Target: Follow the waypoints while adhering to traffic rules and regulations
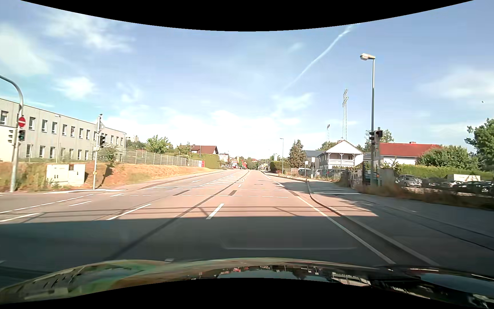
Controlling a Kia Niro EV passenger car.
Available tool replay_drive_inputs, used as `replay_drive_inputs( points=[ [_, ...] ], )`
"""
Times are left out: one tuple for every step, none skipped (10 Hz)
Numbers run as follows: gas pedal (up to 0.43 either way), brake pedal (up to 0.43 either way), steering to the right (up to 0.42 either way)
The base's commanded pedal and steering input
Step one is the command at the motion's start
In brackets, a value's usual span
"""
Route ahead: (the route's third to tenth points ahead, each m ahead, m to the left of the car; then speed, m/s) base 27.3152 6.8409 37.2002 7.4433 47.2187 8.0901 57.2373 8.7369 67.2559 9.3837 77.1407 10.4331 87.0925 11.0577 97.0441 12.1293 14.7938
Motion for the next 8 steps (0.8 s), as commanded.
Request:
replay_drive_inputs(
  points=[
    [0.13, 0.0, -0.009],
    [0.13, 0.0, -0.009],
    [0.13, 0.0, -0.009],
    [0.13, 0.0, -0.009],
    [0.138, 0.0, -0.009],
    [0.15, 0.0, -0.009],
    [0.169, 0.0, -0.009],
    [0.169, 0.0, -0.009]
  ],
)
